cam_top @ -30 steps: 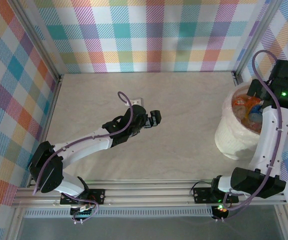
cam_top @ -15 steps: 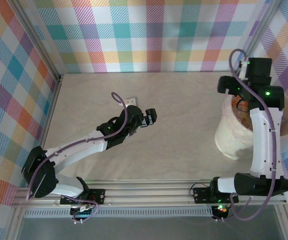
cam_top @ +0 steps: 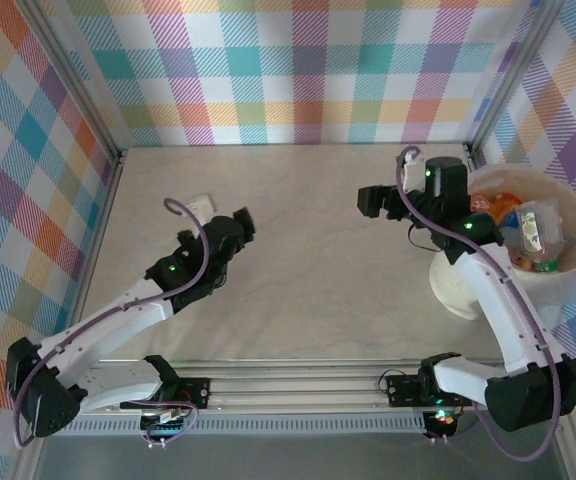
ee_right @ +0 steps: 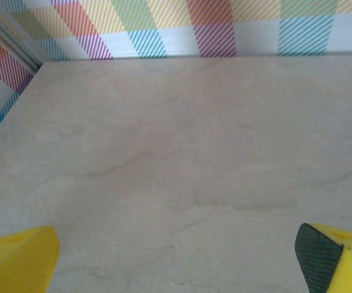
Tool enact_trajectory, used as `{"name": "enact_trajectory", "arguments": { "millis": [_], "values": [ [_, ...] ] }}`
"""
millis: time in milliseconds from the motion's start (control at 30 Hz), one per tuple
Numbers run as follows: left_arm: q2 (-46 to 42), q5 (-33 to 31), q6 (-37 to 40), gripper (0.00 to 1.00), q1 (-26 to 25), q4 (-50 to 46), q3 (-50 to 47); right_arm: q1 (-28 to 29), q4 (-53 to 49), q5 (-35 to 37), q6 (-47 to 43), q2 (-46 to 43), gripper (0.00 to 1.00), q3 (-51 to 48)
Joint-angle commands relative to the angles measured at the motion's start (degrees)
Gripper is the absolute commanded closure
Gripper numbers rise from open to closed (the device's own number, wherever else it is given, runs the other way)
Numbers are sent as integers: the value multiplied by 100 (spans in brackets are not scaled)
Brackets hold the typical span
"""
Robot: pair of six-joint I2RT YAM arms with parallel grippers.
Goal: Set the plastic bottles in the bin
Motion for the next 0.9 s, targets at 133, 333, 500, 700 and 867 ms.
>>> {"name": "enact_trajectory", "arguments": {
  "millis": [133, 333, 500, 700, 867],
  "values": [
    [-782, -1591, 508, 0, 1175, -463, -1132, 21, 1315, 388, -140, 62, 0, -1446],
    [-844, -1069, 1014, 0, 2293, 703, -2242, -40, 2247, 1375, -634, 377, 0, -2522],
    [-165, -162, 2062, 0, 3003, 2523, -2934, -362, 2717, 1458, -824, 799, 0, -2913],
    [776, 1329, 2572, 0, 3411, 3605, -2908, -934, 3409, 994, -1072, 1402, 0, -3247],
    [1305, 2176, 2930, 0, 3442, 4720, -2914, -1193, 4227, 690, -1265, 1407, 0, -3499]
  ]
}}
